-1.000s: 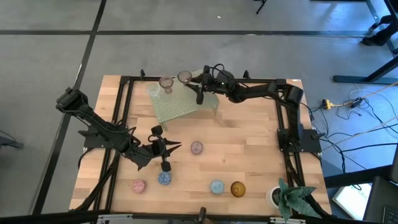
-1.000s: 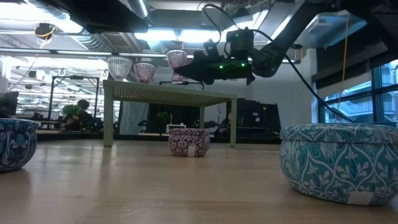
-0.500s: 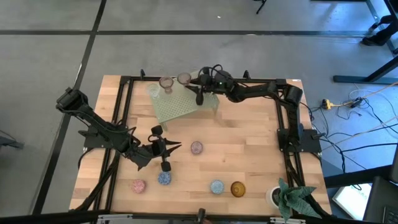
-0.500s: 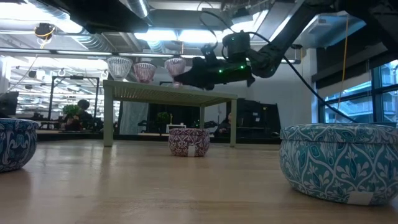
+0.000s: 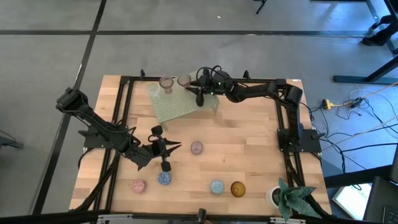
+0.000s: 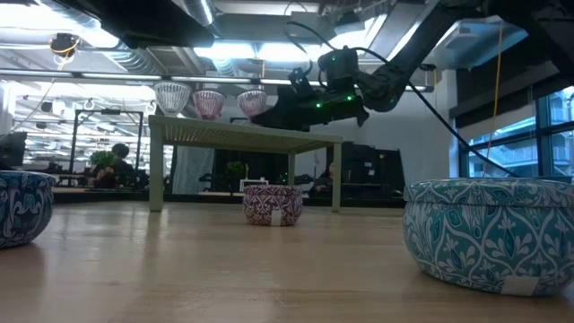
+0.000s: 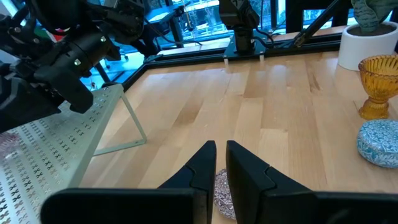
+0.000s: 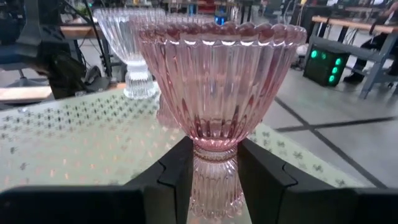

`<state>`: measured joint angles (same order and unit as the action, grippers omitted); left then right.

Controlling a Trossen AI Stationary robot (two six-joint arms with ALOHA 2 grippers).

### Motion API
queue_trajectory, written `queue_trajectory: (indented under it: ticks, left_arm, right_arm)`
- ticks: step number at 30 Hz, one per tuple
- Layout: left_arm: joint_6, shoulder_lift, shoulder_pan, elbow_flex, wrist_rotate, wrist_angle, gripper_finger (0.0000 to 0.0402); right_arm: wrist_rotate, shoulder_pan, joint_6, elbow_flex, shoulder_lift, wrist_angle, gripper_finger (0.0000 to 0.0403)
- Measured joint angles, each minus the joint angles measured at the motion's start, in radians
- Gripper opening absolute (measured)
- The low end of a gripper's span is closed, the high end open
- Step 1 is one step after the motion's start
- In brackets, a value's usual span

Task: Pick & Place candle stick holders
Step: Put the pink glass candle holder on the shelf aligned with the other glass candle holders

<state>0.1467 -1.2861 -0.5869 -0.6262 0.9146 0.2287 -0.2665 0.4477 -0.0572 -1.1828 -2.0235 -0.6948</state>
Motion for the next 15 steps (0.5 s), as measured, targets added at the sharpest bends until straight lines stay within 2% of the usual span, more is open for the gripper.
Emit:
queue_trajectory:
  ticks: [15]
  left_arm:
    - [0.007,0.0,0.0,0.0,0.0,0.0,0.0031]
  right_arm:
    - [0.001,-0.007,-0.025,-0.001,0.004,0.052,0.0126]
